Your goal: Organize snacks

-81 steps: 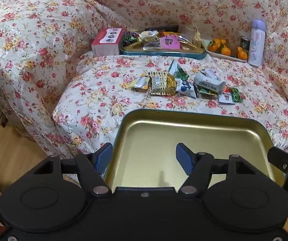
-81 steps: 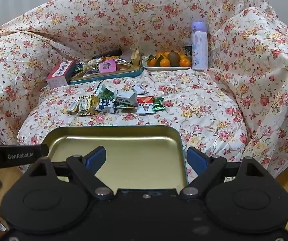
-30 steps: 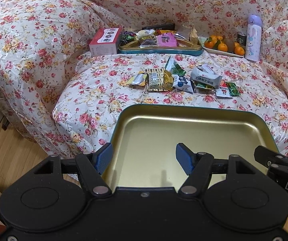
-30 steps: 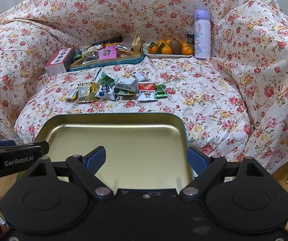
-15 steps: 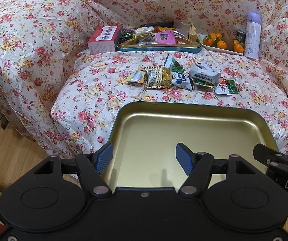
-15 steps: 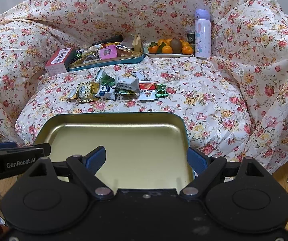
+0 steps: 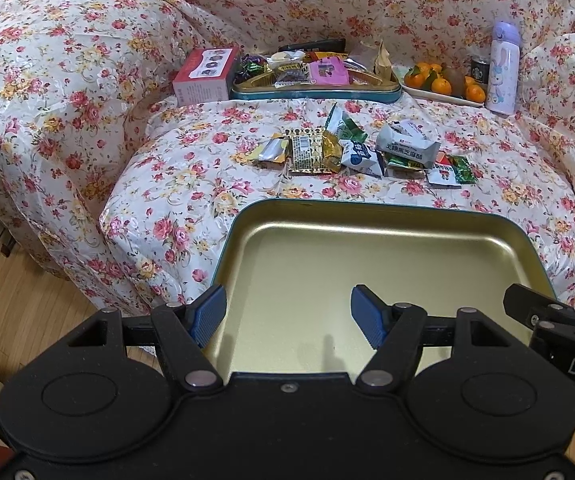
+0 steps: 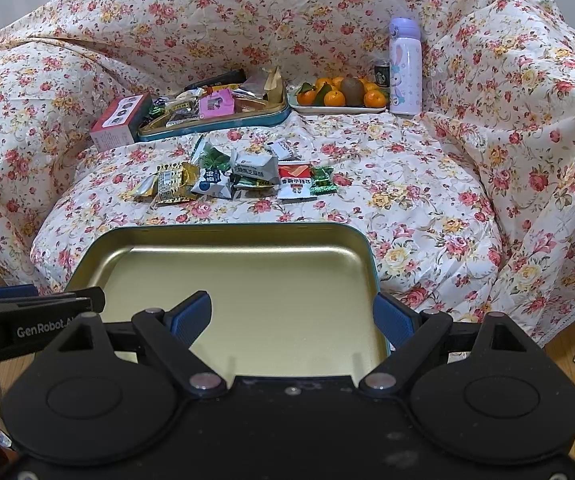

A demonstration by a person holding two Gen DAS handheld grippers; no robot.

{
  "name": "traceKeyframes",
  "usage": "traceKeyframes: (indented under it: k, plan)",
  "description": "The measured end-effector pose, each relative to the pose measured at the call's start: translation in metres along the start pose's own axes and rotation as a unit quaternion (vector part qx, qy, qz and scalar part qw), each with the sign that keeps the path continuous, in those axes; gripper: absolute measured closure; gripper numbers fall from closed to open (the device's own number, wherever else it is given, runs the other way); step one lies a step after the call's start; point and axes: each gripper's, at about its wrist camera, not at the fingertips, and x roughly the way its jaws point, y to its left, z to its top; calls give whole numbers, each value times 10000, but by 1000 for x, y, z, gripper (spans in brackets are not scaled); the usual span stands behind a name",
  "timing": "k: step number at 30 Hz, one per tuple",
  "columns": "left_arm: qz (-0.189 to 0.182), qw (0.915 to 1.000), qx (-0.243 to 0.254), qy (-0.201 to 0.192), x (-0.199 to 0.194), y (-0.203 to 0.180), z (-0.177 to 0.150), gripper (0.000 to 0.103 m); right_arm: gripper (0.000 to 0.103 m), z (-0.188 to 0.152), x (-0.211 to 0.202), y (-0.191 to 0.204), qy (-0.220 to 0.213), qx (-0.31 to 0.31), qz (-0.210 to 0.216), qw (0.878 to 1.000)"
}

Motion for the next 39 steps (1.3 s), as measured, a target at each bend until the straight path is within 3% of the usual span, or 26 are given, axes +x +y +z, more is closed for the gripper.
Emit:
traceKeyframes:
  k: [19, 25, 29, 39]
  plan:
    - [-10, 10000, 9, -27, 0, -1, -1, 32, 11, -2, 1, 2, 9, -6, 20, 10000]
    - [33, 9994, -16, -358, -9, 7, 4, 33, 11, -1, 1, 2, -8, -3, 28, 10000]
    - [94, 9984, -97, -556, -12, 22, 14, 33, 12, 3, -1, -2, -97, 38, -21, 9999]
    - [-110, 9974, -395, -588, 2, 52, 58, 37, 17, 35, -2, -17, -652, 139, -219, 9975]
